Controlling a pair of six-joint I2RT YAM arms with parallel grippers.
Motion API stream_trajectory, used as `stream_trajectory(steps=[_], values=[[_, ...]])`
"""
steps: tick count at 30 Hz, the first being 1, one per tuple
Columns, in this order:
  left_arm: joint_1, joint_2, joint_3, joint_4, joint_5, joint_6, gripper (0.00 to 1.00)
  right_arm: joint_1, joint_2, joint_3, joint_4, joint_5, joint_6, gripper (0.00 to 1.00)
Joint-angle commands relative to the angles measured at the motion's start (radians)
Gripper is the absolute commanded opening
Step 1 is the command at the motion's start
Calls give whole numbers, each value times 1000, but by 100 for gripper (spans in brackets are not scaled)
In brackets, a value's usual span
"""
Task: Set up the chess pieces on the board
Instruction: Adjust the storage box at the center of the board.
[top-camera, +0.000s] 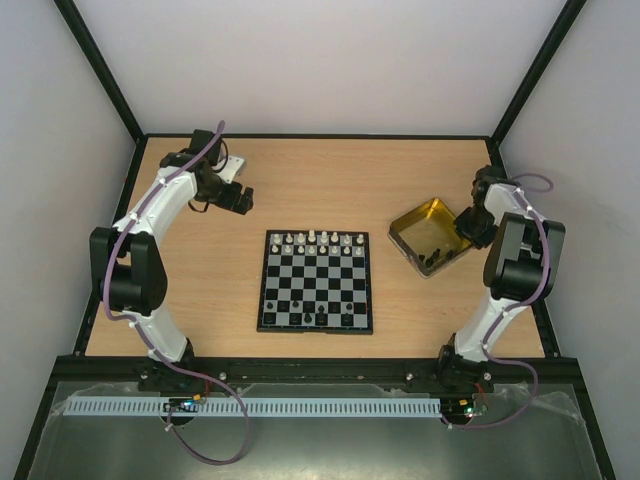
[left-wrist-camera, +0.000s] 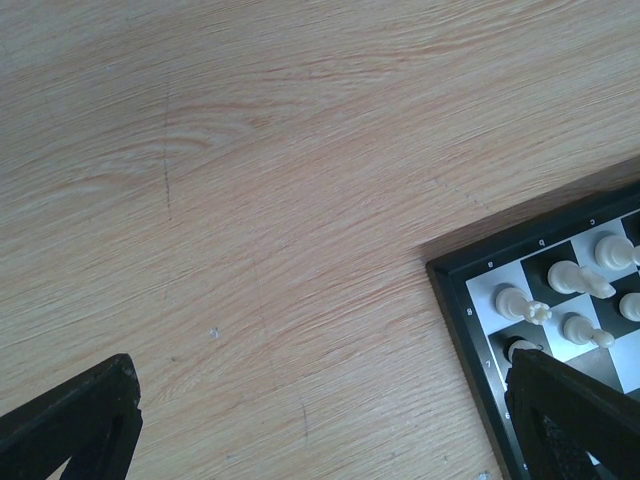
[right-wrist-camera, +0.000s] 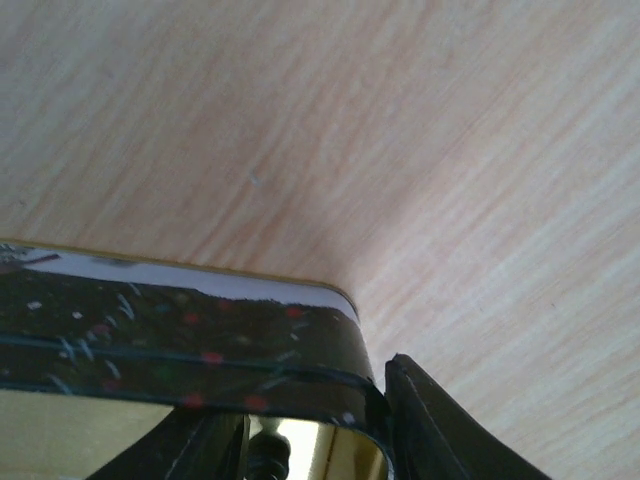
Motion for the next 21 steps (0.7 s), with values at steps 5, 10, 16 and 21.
stream_trajectory(steps=[5,10,16,21], values=[[14,-14,-18,-8,10,20,99,-5,113,165,-4,-21,-49,38],[16,-10,-20,-9,9,21,99,-5,160,255,-23,-46,-51,39],[14,-1,-17,-6,14,12,99,4,119,237,-33,-52,-39,40],[13,6,-12,-6,17,10,99,58,34,186,-36,-31,-33,40]])
